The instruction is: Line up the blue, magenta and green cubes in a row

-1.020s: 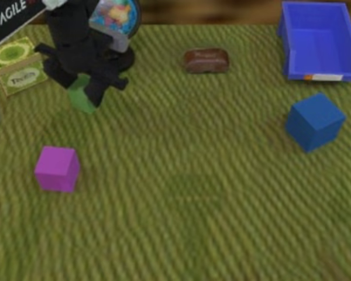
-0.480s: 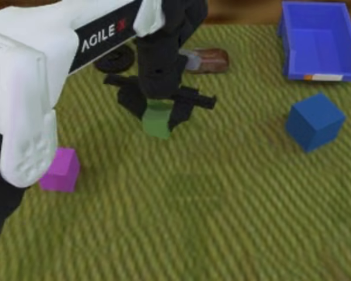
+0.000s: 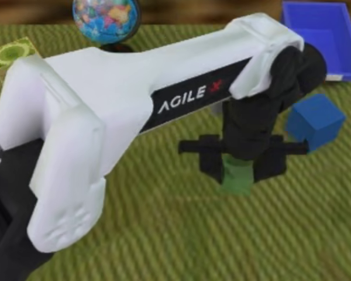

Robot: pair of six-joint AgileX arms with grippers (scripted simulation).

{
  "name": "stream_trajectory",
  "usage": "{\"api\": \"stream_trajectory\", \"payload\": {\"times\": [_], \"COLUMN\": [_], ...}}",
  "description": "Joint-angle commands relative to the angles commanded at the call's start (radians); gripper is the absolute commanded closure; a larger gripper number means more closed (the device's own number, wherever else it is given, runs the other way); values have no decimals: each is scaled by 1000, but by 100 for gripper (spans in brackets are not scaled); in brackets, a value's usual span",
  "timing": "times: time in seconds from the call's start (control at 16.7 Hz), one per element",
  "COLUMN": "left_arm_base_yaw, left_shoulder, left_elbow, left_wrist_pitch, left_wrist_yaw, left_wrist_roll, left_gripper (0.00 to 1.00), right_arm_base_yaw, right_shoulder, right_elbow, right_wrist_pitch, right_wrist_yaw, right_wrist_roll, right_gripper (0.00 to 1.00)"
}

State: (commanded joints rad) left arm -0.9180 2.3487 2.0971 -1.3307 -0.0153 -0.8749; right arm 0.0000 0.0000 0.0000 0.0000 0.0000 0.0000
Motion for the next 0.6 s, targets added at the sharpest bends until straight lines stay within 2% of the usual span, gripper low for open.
{"api": "stream_trajectory", "payload": {"times": [0.24, 0.6], "left_arm_base_yaw": [-71, -69], "left_shoulder": [-26, -21], "left_elbow": [-14, -28], "left_wrist_pitch": [8, 25], "left_wrist_yaw": [-6, -7], "left_wrist_roll": [-109, -106], "left_gripper": [100, 100], "right_arm_base_yaw": [0, 0], "right_shoulder": [0, 0], "right_elbow": [0, 0], "right_wrist_pitch": [0, 0], "right_wrist_yaw": [0, 0], "right_wrist_roll": [0, 0], "right_gripper": [0, 0]}}
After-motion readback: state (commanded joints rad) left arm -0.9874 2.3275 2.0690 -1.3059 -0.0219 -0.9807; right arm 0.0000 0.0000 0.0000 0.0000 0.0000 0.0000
